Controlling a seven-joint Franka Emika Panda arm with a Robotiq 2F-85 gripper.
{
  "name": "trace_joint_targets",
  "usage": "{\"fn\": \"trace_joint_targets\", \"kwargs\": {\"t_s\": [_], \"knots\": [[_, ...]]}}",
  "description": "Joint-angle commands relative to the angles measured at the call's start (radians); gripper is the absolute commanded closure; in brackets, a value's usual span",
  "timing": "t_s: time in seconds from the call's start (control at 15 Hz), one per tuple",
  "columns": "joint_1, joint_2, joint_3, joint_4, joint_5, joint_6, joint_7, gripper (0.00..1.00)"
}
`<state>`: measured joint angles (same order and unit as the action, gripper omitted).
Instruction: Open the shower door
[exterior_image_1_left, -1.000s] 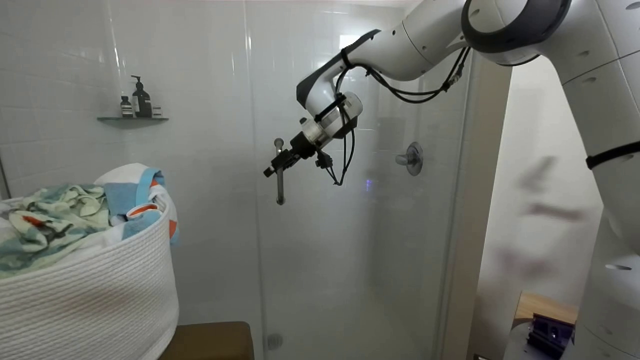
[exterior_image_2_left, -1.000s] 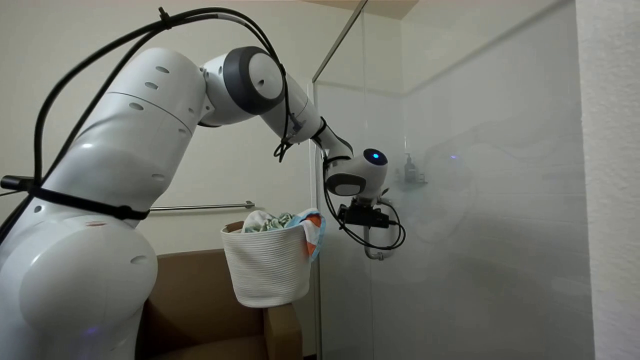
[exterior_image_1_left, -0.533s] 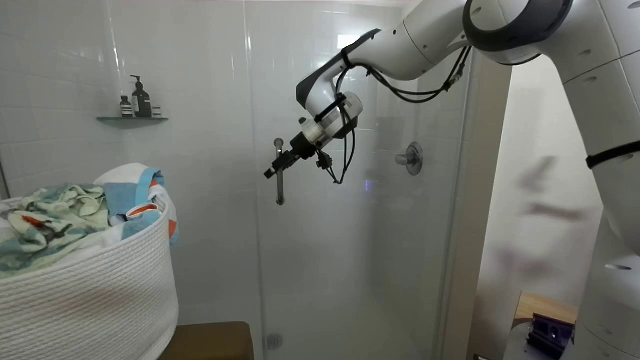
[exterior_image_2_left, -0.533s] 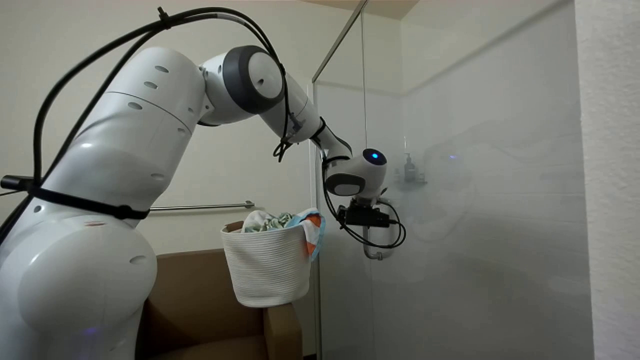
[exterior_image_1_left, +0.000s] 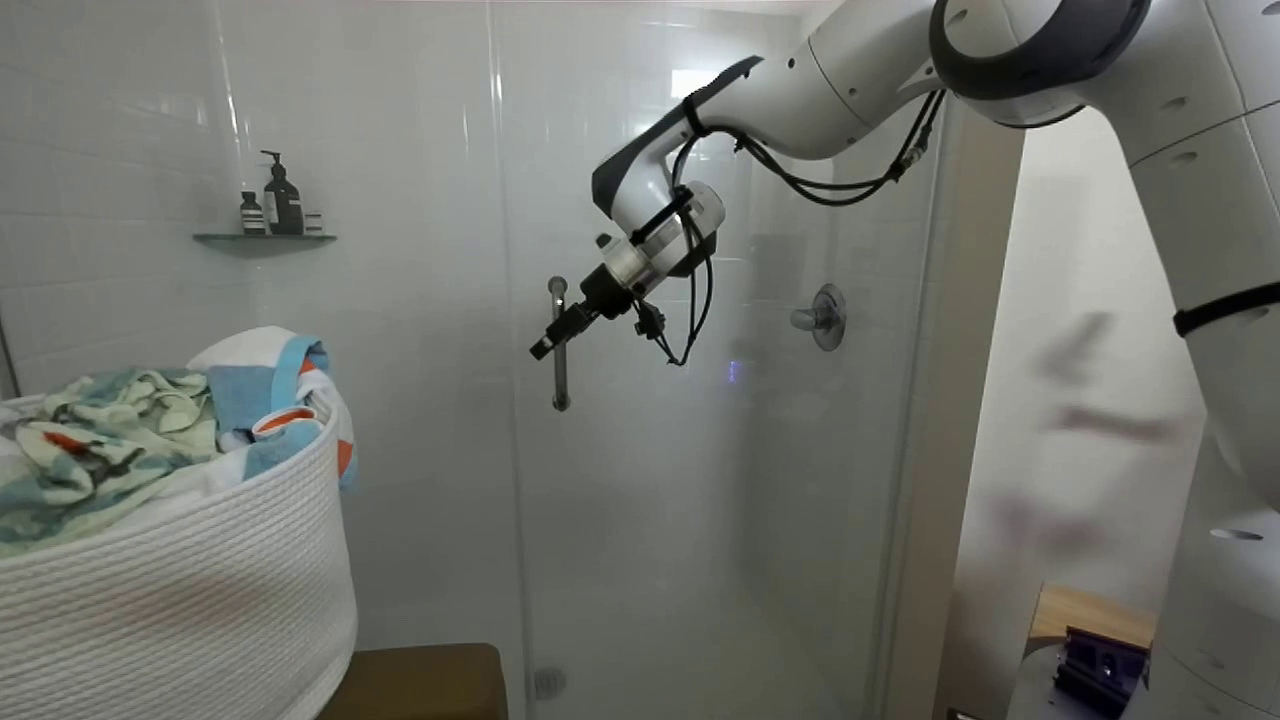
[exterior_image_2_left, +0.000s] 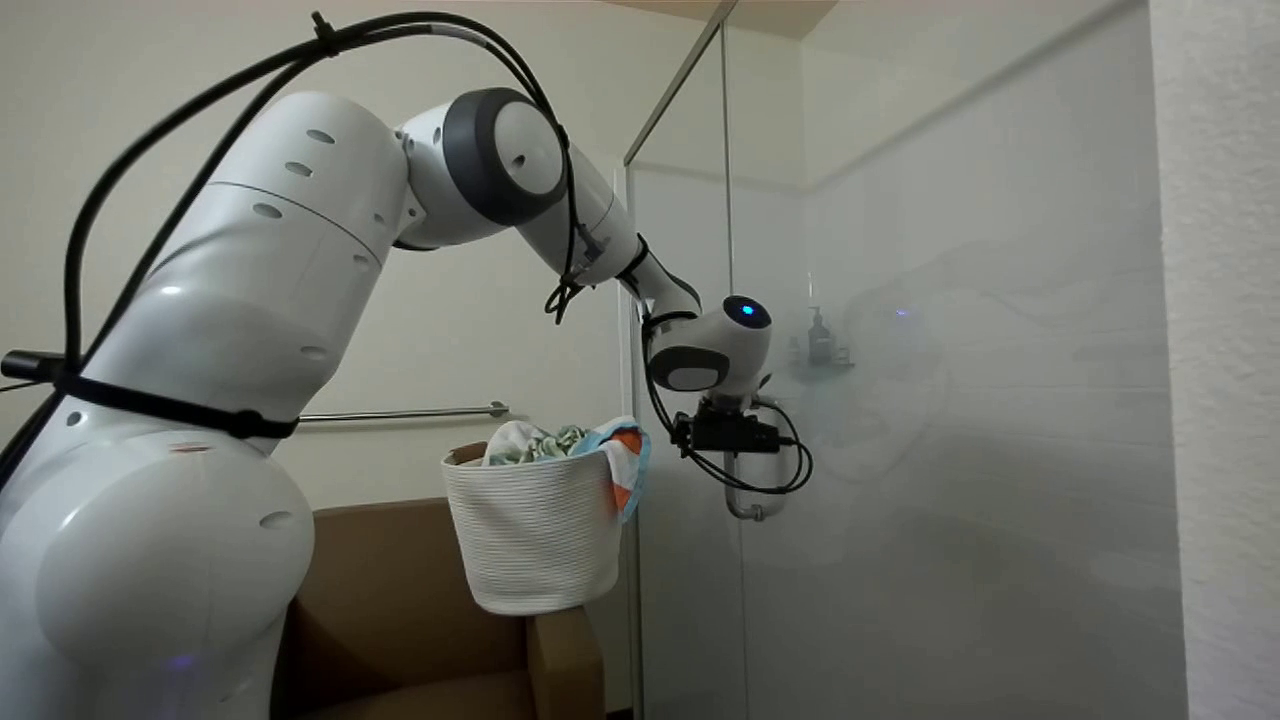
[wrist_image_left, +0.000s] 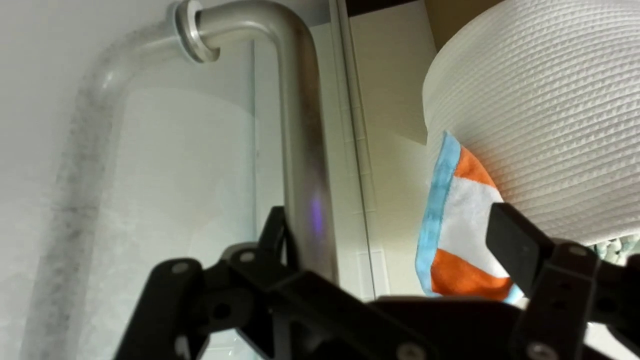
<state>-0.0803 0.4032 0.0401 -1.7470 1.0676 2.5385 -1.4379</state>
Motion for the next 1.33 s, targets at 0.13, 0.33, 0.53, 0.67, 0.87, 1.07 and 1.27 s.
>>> {"fn": "trace_joint_targets", "kwargs": {"t_s": [0.13, 0.33, 0.53, 0.67, 0.87, 1.07, 1.27], "knots": [[-0.019, -0.014, 0.013, -0.023, 0.01, 0.001, -0.021, 0.0], [-0.032, -0.033, 0.018, -0.054, 0.027, -0.009, -0.051, 0.0], [-0.041, -0.048, 0.021, -0.074, 0.033, -0.023, -0.06, 0.0], [-0.047, -0.061, 0.026, -0.095, 0.044, -0.044, -0.074, 0.0], [-0.061, -0.085, 0.041, -0.126, 0.117, -0.057, -0.143, 0.0], [-0.054, -0.126, 0.064, -0.196, 0.31, 0.074, -0.288, 0.0], [-0.045, -0.159, 0.094, -0.244, 0.505, 0.142, -0.462, 0.0]]}}
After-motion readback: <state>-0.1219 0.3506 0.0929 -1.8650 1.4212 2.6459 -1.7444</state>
